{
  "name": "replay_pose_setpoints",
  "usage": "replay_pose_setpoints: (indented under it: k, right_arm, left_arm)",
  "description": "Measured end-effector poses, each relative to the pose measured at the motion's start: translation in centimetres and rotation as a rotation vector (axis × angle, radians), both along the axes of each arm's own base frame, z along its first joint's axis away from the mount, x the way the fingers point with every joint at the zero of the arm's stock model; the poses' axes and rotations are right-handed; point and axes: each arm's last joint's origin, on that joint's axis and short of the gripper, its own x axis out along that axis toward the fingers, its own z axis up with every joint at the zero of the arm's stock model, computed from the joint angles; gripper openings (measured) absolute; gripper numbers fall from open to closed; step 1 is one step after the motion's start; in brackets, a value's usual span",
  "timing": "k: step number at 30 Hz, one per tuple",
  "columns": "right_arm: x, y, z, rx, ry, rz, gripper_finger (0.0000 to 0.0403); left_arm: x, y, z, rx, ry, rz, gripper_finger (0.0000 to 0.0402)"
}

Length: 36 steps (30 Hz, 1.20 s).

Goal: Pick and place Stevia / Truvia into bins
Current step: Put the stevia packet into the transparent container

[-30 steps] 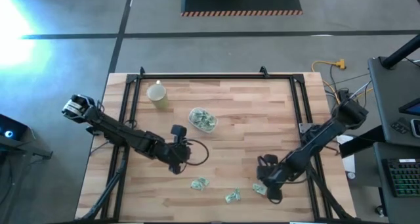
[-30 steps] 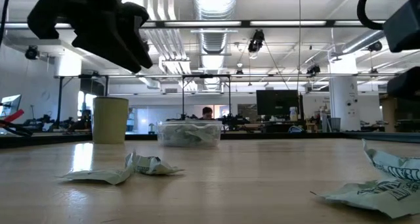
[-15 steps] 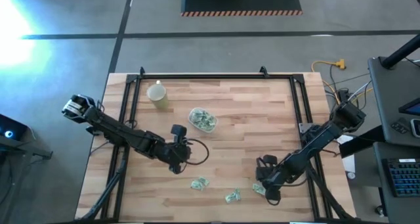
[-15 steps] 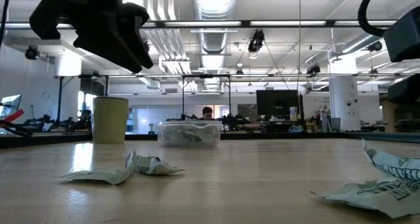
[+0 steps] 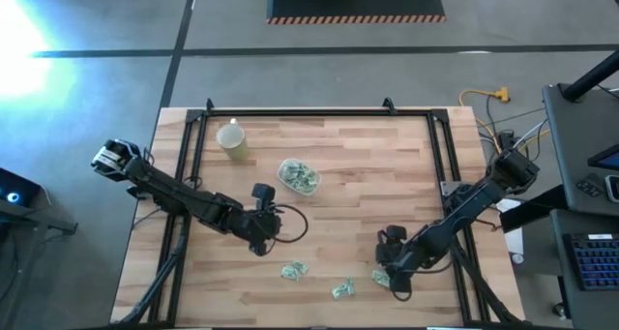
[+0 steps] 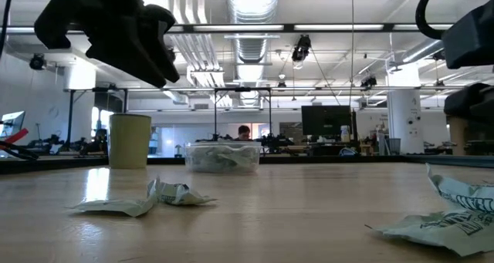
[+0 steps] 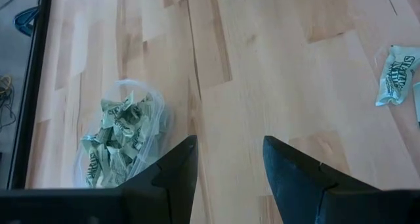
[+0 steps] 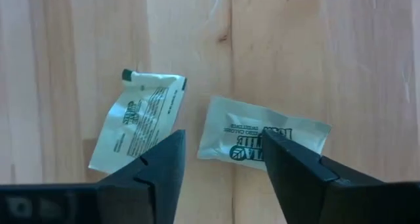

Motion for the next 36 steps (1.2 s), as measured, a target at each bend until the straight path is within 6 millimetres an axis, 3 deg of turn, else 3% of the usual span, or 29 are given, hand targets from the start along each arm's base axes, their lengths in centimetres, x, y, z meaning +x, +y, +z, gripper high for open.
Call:
replay_pose_setpoints:
  k: [10,20,36]
  right_arm:
    - [0.3,0.0,-0.8,-0.095,-0.033,0.010,0.0205]
    - [0.6,0.0,-1.7,-0.181,-0.058,0.012,0.0191]
    - [0.6,-0.2,-1.9,-0.234,-0.082,0.017,0.0072]
  left_arm:
    - [-0.4,0.2,-1.3,0.010,0.018,0.000,0.0156]
    - [-0.2,0.2,-1.0,0.004,0.006,0.000,0.0156]
    - [-0.3,0.2,-1.1,0.005,0.008,0.000,0.0156]
